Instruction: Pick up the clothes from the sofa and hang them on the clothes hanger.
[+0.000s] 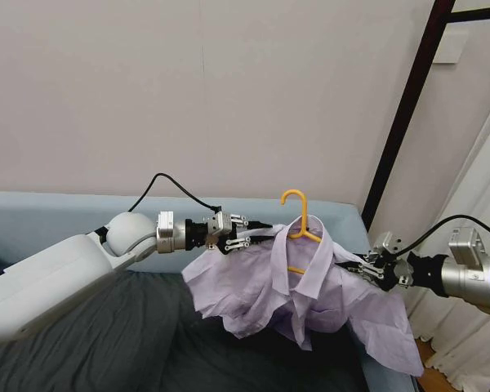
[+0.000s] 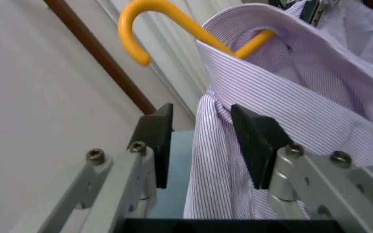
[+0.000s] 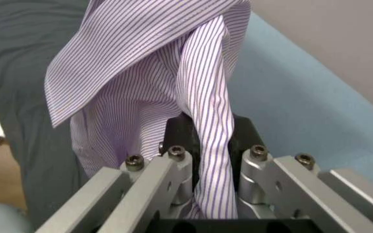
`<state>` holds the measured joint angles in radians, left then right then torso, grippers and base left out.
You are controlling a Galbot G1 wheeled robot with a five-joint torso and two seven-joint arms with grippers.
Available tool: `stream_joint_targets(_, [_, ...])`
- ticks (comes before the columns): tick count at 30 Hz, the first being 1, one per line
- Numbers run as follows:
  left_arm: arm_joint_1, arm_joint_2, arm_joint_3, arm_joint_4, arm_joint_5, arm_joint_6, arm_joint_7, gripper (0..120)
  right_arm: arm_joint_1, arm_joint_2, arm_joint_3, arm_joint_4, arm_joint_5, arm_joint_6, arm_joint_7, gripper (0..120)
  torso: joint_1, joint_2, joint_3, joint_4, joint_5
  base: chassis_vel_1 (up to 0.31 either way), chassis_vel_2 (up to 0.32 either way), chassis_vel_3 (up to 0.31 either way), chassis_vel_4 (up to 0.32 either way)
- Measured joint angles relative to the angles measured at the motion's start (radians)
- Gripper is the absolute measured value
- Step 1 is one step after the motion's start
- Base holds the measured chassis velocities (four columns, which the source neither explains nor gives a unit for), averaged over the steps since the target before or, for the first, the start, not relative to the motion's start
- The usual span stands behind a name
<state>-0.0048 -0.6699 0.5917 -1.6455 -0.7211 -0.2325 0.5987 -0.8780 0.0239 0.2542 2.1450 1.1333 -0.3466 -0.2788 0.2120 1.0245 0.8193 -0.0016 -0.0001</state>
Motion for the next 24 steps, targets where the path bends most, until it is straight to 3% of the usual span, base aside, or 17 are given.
stream_joint_targets(3, [-0.003,0.002,-0.006,-0.002,0.012,0.007,-0.021,55,0.005,0.017,0.002,-0.004,0.001,0.002,0.025,8,0.000,0.000,0.000,0.0000,0.0000,0.000,0.000,0.000,0.000])
stream_joint_targets(8, [-0.001,0.004,-0.020,-0.003,0.020,0.012,-0.045,67,0.012,0.036,0.006,-0.008,0.000,0.005,0.054,8,0.000,0.000,0.000,0.0000,0.0000,0.000,0.000,0.000,0.000])
stream_joint_targets(10, [0.017,0.007,-0.046,-0.007,0.020,0.015,-0.092,81,0.016,0.071,0.010,-0.008,-0.018,0.007,0.124,8,0.000,0.000,0.000,0.0001,0.0001,0.000,0.000,0.000,0.000])
stream_joint_targets(15, [0.082,0.013,-0.094,-0.057,-0.030,0.042,-0.192,97,0.019,0.121,0.013,0.006,-0.056,0.003,0.266,8,0.000,0.000,0.000,0.0003,-0.0001,0.000,0.000,0.000,0.000])
stream_joint_targets(19, [0.185,0.002,-0.142,-0.146,-0.101,0.084,-0.326,100,0.021,0.169,0.017,0.027,-0.097,0.003,0.367,8,0.000,0.000,0.000,0.0001,0.0000,0.000,0.000,0.000,0.000])
stream_joint_targets(24, [0.247,-0.018,-0.164,-0.185,-0.120,0.106,-0.412,100,0.017,0.182,0.017,0.048,-0.117,-0.001,0.386,8,0.000,0.000,0.000,0.0002,0.0001,0.000,0.000,0.000,0.000])
